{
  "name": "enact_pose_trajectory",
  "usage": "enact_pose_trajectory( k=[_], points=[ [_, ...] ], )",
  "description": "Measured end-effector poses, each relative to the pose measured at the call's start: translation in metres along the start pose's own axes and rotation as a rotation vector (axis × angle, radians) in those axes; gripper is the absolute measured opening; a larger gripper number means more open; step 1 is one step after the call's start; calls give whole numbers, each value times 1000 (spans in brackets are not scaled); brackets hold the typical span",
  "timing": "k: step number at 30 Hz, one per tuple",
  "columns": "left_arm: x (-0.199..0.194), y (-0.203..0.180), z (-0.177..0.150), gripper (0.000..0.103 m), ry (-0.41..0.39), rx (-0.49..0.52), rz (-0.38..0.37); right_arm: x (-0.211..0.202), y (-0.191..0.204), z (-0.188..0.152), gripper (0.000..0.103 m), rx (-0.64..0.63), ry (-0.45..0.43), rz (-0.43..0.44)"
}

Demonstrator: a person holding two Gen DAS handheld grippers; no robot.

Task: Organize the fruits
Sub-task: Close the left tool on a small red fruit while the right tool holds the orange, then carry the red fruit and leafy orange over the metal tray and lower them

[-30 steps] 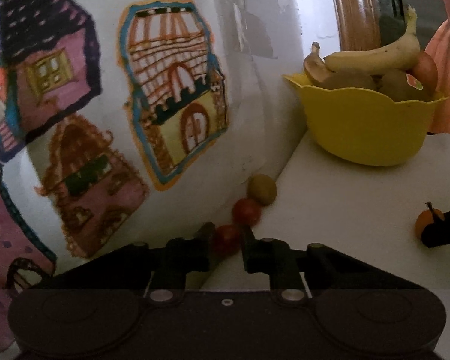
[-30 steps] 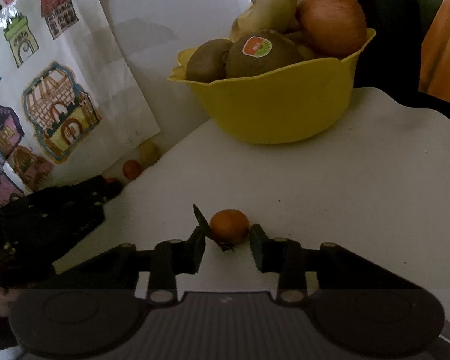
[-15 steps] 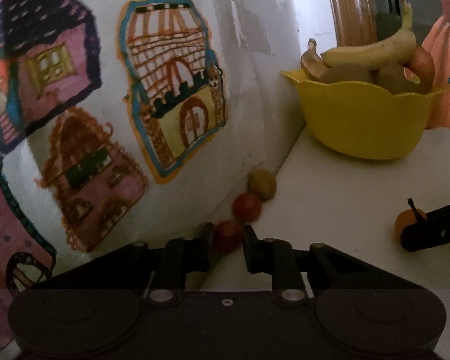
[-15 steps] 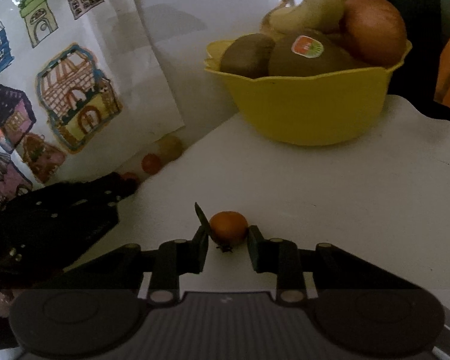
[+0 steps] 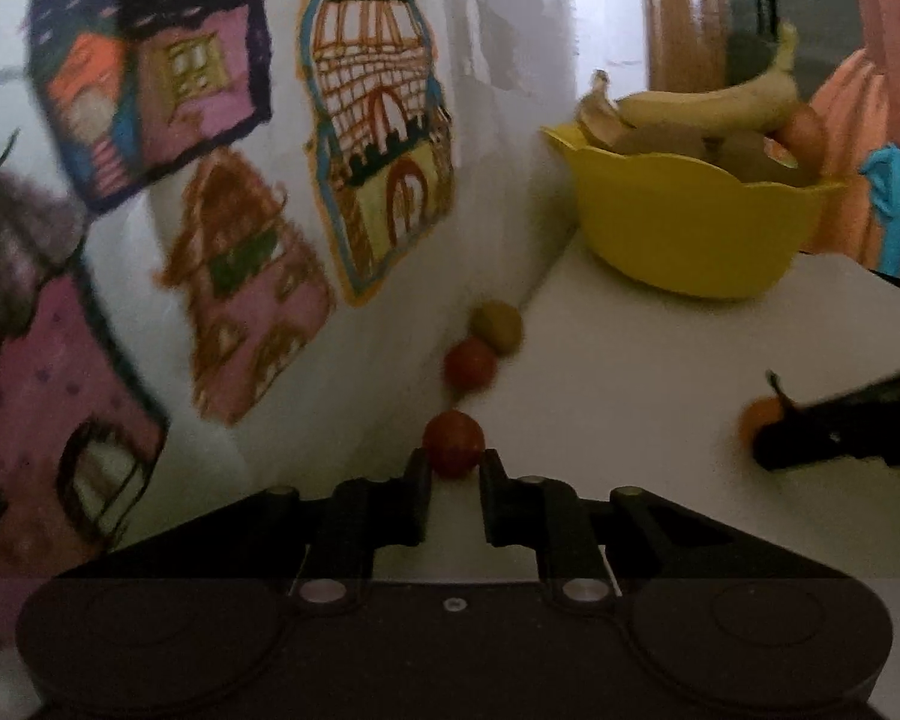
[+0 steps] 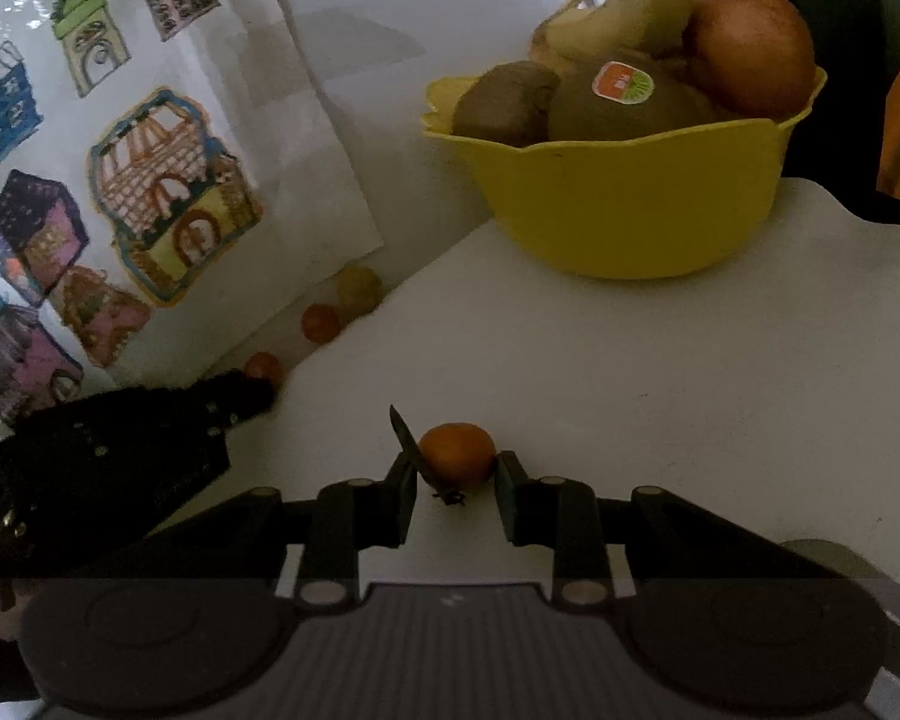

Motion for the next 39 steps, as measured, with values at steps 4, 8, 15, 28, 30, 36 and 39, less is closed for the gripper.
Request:
enact_pose_trajectory(
  k=[4, 8, 15, 28, 30, 36, 39],
  points=[
    [-9, -3, -11, 12, 2, 25, -28, -7, 14, -7, 32, -11, 2, 19],
    [-6, -2, -14, 32, -7, 37, -45, -7, 26, -14, 32, -12, 14, 11],
    [5, -21, -3, 49, -33, 133, -130, -6, 29, -19, 32, -6, 32, -20],
    [3, -38, -2, 24, -28, 206, -112, -9, 27, -22, 32, 28, 12, -19],
    [-1, -37, -3, 24, -23, 188, -117, -11, 28, -23, 32, 31, 11, -18],
    [-28, -42, -1, 24, -64, 184, -151, -35, 34, -29, 32, 34, -25, -14],
    [-45, -49, 2, 24, -87, 173, -183, -53, 35, -34, 32, 39, -46, -25]
  ],
)
Point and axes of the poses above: each gripper's, at about its wrist camera, not at the fingertips, and x roughly the way its jaws point, y to its left, z to its top, the point moved 4 cm from there along x, roughly the way its jaws point, and after that the axes turned 7 degrees about y, right-handed, at the moved point
